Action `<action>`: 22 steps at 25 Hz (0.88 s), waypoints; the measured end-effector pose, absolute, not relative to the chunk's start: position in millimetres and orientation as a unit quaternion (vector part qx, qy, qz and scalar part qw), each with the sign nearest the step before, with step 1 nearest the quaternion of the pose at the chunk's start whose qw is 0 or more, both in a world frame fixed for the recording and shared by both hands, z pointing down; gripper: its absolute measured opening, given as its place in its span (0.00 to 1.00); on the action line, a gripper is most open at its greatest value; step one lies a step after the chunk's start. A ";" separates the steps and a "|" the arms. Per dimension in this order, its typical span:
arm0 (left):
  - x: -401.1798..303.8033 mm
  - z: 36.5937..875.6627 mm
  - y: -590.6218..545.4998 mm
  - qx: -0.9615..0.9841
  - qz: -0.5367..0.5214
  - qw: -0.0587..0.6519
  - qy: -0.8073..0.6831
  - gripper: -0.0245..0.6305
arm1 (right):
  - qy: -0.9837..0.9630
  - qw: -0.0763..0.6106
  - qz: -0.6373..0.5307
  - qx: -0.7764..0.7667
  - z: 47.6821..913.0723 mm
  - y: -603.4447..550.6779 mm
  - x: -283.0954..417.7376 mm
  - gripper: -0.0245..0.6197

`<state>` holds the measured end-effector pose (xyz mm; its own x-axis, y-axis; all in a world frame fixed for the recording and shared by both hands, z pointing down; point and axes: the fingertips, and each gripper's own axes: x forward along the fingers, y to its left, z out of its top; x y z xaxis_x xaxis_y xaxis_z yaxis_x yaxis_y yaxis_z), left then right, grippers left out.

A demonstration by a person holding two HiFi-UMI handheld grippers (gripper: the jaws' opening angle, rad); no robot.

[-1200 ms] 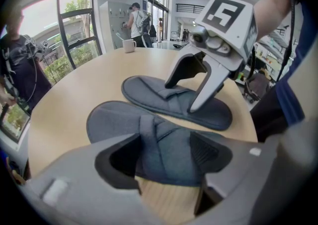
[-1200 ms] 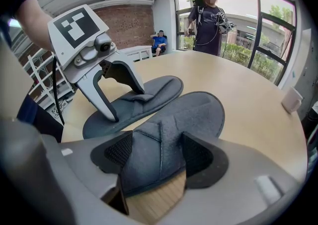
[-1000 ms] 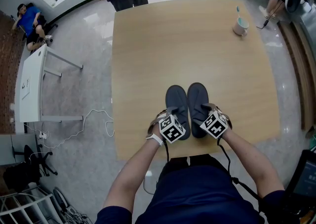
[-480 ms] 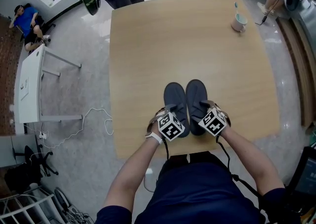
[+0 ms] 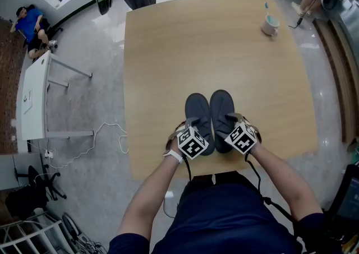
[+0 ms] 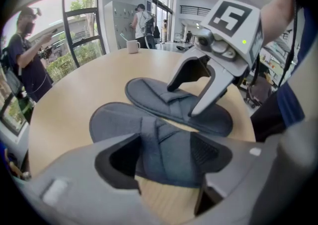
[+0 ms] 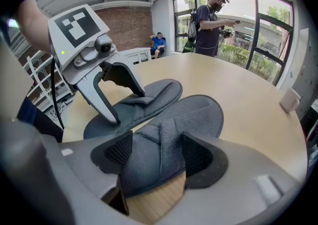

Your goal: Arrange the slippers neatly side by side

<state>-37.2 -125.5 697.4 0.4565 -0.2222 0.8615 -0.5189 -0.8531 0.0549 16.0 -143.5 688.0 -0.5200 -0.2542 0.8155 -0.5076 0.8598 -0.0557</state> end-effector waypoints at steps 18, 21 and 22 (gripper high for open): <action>-48.2 520.9 -111.1 0.872 0.211 0.175 -0.406 0.04 | -0.904 0.184 0.206 0.327 533.1 -138.6 33.8 0.06; -46.4 480.8 -108.2 0.880 0.196 0.101 -0.420 0.04 | -0.914 0.136 0.183 0.335 494.1 -132.8 30.7 0.05; -44.1 467.1 -108.2 0.883 0.194 0.074 -0.420 0.04 | -0.916 0.121 0.174 0.341 482.3 -132.9 30.5 0.05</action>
